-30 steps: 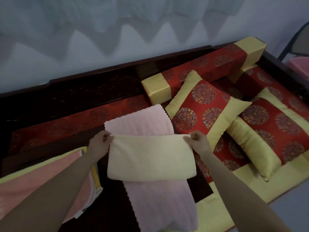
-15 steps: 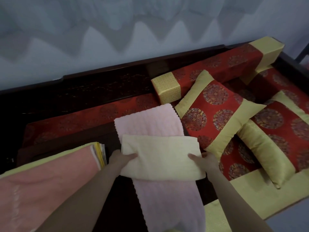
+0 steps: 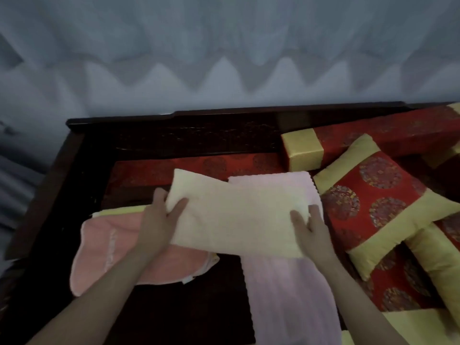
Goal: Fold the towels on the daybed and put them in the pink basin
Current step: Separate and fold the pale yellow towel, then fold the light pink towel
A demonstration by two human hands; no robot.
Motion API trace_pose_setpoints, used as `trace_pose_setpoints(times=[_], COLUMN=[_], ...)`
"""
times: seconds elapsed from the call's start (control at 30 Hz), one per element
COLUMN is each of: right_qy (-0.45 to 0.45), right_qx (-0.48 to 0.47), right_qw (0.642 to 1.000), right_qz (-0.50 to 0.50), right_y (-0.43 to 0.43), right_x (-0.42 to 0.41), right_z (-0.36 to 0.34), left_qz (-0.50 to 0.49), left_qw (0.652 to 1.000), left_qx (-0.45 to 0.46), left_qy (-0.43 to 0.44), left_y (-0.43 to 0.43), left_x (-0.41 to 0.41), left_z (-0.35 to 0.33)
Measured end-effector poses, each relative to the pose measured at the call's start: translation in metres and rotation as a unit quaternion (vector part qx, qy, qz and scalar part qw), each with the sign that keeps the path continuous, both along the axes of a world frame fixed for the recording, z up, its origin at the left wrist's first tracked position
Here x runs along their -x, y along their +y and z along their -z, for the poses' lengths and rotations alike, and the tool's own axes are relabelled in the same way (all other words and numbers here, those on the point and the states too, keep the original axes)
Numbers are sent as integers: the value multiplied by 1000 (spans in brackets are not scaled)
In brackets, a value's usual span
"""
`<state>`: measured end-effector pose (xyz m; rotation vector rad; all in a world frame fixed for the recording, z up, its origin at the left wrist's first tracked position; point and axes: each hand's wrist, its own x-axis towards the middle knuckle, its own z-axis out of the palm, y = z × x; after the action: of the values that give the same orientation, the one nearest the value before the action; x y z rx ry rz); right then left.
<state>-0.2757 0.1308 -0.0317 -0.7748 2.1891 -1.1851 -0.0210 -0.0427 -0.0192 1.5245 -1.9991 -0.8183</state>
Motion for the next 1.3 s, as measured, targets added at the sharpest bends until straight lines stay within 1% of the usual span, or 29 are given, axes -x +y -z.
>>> trace_pose_setpoints(times=[0.07, 0.13, 0.2, 0.3, 0.47, 0.53, 0.63, 0.67, 0.7, 0.73, 0.77, 0.8, 0.83, 0.87, 0.9, 0.97, 1.0, 1.03, 1.1, 1.13, 1.2, 1.23, 1.27, 1.3], right_qy=[-43, -64, -66, -41, 0, -1, -25, -28, -32, -35, -32, -22, -4, 16, 36, 63, 66, 65, 49, 40, 39, 36, 4, -52], right_qx=[6, 3, -3, -26, -66, -73, -89, -90, -86, -82, -82, -93, -106, -122, -131, -152, -171, -191, -211, -209, -198, -192, -182, -171], right_qw=[998, 992, 987, 982, 983, 985, 984, 985, 986, 988, 990, 991, 991, 991, 990, 986, 982, 977, 969, 968, 967, 967, 968, 967], right_qz=[-52, -107, -148, -185, -170, -157, -154, -147, -142, -130, -111, -94, -79, -60, -39, 14, 43, 70, 114, 134, 158, 166, 175, 184], right_y=[-29, -57, -79, -98, -100, -102, -101, -95, -89, -80, -69, -57, -44, -31, -17, 7, 14, 22, 32, 33, 34, 32, 29, 25], right_x=[-32, -67, -98, -135, -157, -155, -144, -136, -128, -119, -104, -89, -72, -55, -36, 2, 15, 30, 49, 55, 71, 77, 83, 86], right_z=[0, 6, 18, 41, 70, 75, 75, 72, 70, 68, 65, 64, 65, 66, 69, 81, 89, 96, 108, 110, 117, 121, 122, 122], left_qz=[-46, -89, -117, -145, -147, -154, -197, -208, -219, -221, -209, -190, -166, -136, -97, 8, 50, 81, 98, 80, -10, -65, -119, -172], left_qw=[998, 994, 991, 983, 966, 956, 937, 937, 938, 943, 952, 963, 974, 982, 990, 999, 998, 995, 983, 974, 953, 945, 937, 926], left_qx=[2, -6, -34, -77, -159, -198, -240, -224, -182, -116, -36, 38, 80, 95, 90, 39, 0, -46, -152, -209, -301, -319, -326, -334], left_qy=[-36, -57, -59, -83, -138, -150, -158, -171, -197, -221, -221, -189, -136, -86, -43, 18, 35, 41, 34, 26, 18, 20, 26, 43], left_y=[-18, -28, -30, -30, -36, -38, -39, -38, -35, -32, -27, -18, -8, 2, 18, 56, 73, 89, 112, 117, 124, 124, 122, 118], left_x=[-51, -98, -136, -179, -199, -195, -189, -186, -186, -186, -179, -169, -153, -133, -106, -46, -19, 10, 57, 76, 108, 118, 126, 131], left_z=[-2, 1, 9, 28, 60, 69, 67, 62, 56, 51, 45, 37, 28, 22, 16, 13, 17, 25, 56, 73, 101, 108, 119, 126])
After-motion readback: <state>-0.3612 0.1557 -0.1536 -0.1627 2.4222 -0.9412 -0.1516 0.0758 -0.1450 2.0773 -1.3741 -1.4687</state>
